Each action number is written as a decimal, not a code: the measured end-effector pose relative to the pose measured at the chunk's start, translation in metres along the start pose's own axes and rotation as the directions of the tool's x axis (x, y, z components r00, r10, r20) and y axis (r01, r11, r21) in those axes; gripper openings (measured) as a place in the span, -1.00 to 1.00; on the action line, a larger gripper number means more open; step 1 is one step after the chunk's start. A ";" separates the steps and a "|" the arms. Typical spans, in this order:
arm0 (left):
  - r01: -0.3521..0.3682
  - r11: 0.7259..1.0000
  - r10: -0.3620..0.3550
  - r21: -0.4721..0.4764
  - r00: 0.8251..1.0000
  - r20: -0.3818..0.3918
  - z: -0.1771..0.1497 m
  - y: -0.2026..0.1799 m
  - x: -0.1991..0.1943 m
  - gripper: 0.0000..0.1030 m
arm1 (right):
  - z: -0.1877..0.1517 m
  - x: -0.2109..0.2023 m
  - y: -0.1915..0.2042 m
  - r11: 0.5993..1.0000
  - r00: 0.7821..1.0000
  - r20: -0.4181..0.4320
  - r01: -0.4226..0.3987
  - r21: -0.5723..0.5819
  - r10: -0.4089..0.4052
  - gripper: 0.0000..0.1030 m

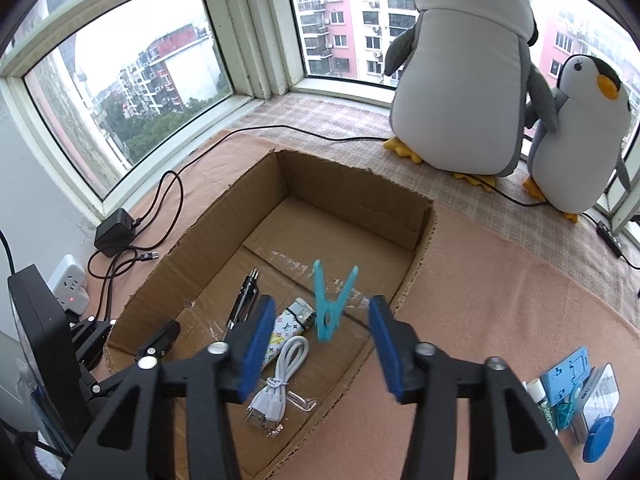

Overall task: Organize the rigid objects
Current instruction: 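Carry the clothespin over the box and open the right gripper, then move the right gripper to the white AC adapter and grasp it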

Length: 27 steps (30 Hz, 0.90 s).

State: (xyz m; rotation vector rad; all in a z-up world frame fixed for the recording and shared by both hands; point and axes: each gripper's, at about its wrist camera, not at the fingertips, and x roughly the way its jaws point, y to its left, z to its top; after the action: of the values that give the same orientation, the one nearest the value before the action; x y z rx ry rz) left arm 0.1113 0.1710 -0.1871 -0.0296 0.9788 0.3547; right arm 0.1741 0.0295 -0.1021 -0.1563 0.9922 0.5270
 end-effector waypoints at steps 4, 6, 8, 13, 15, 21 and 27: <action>-0.001 1.000 0.001 0.002 1.000 0.000 0.000 -0.001 0.000 -0.37 | -0.001 -0.004 -0.003 1.000 1.000 0.006 0.008 0.011 -0.008 0.03; -0.001 1.000 0.001 0.001 1.000 0.000 0.000 0.000 0.000 -0.37 | -0.001 -0.006 -0.006 1.000 1.000 0.007 0.001 0.020 -0.001 0.03; -0.001 1.000 0.001 0.002 1.000 0.000 0.000 0.000 0.000 -0.37 | -0.003 -0.011 -0.009 1.000 1.000 0.014 -0.002 0.029 0.002 0.03; -0.001 1.000 0.001 0.002 1.000 0.000 0.000 -0.001 0.000 -0.37 | -0.011 -0.027 -0.022 0.999 1.000 0.029 -0.011 0.048 0.010 0.03; 0.000 1.000 0.000 0.002 1.000 0.001 0.000 -0.001 0.000 -0.37 | -0.016 -0.034 -0.032 0.998 0.999 0.034 -0.022 0.059 0.020 0.03; -0.001 1.000 0.001 0.001 1.000 0.000 0.000 0.000 0.000 -0.37 | -0.040 -0.049 -0.063 0.996 0.999 0.036 -0.030 0.082 0.027 0.03; -0.001 1.000 0.001 0.001 1.000 0.000 0.000 0.000 0.000 -0.37 | -0.066 -0.055 -0.100 0.993 1.000 0.013 0.002 0.121 -0.004 0.03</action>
State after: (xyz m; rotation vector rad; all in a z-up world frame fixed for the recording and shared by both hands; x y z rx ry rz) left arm 0.1114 0.1706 -0.1872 -0.0284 0.9786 0.3550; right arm 0.1497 -0.0995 -0.1036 -0.0464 1.0084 0.4636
